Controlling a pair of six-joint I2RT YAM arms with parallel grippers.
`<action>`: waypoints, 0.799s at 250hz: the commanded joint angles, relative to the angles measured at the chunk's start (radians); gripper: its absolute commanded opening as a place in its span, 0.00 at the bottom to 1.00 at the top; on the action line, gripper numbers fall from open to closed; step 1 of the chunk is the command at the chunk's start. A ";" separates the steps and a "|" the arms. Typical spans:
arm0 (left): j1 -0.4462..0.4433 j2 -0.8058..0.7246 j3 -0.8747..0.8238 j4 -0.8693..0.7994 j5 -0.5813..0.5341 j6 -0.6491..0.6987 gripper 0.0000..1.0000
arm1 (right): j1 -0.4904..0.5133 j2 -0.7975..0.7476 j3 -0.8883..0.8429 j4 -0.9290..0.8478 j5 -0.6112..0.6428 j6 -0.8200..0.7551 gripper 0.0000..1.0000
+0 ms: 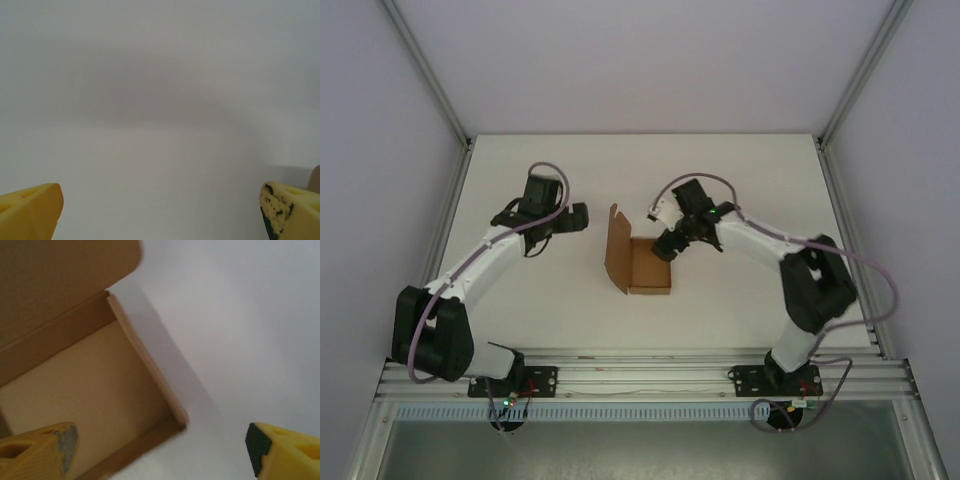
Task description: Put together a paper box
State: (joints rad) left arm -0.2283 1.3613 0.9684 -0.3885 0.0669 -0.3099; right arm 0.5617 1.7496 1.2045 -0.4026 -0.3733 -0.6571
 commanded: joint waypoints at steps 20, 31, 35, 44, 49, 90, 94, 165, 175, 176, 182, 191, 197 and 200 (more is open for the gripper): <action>0.017 -0.128 -0.087 0.048 -0.051 -0.068 1.00 | 0.028 0.211 0.189 -0.125 0.052 -0.111 0.72; 0.018 -0.140 -0.086 0.032 -0.070 -0.066 1.00 | 0.032 0.241 0.214 -0.107 0.065 -0.095 0.68; 0.019 -0.144 -0.085 0.027 -0.075 -0.065 1.00 | 0.035 0.249 0.218 -0.100 0.071 -0.087 0.67; 0.018 -0.153 -0.083 0.018 -0.090 -0.066 1.00 | 0.039 0.266 0.225 -0.075 0.086 -0.061 0.63; 0.020 -0.158 -0.082 0.015 -0.097 -0.067 1.00 | 0.041 0.269 0.225 -0.060 0.091 -0.051 0.60; 0.021 -0.189 -0.096 0.031 -0.104 -0.069 1.00 | 0.046 0.246 0.154 0.093 0.152 0.079 0.33; 0.021 -0.191 -0.097 0.033 -0.103 -0.069 1.00 | 0.046 0.241 0.144 0.107 0.161 0.096 0.31; 0.020 -0.158 -0.107 0.049 -0.087 -0.097 1.00 | 0.071 0.090 -0.018 0.048 0.488 0.696 0.26; 0.021 -0.150 -0.103 0.046 -0.090 -0.099 1.00 | 0.079 0.070 -0.035 -0.009 0.534 0.804 0.26; 0.020 -0.150 -0.103 0.046 -0.090 -0.100 1.00 | 0.080 0.068 -0.037 -0.016 0.541 0.816 0.26; 0.020 -0.144 -0.100 0.046 -0.092 -0.101 1.00 | 0.088 0.056 -0.049 -0.046 0.580 0.885 0.26; 0.020 -0.140 -0.099 0.051 -0.087 -0.100 1.00 | 0.102 0.042 -0.068 -0.082 0.639 0.989 0.29; 0.020 -0.136 -0.098 0.056 -0.083 -0.101 1.00 | 0.112 0.032 -0.078 -0.113 0.658 1.047 0.30; 0.020 -0.134 -0.097 0.059 -0.080 -0.100 1.00 | 0.117 0.030 -0.085 -0.124 0.665 1.072 0.30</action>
State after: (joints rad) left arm -0.2150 1.2079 0.8665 -0.3614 -0.0078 -0.3927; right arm 0.6361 1.8465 1.1679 -0.3553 0.0608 -0.0269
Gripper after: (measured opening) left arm 0.998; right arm 0.285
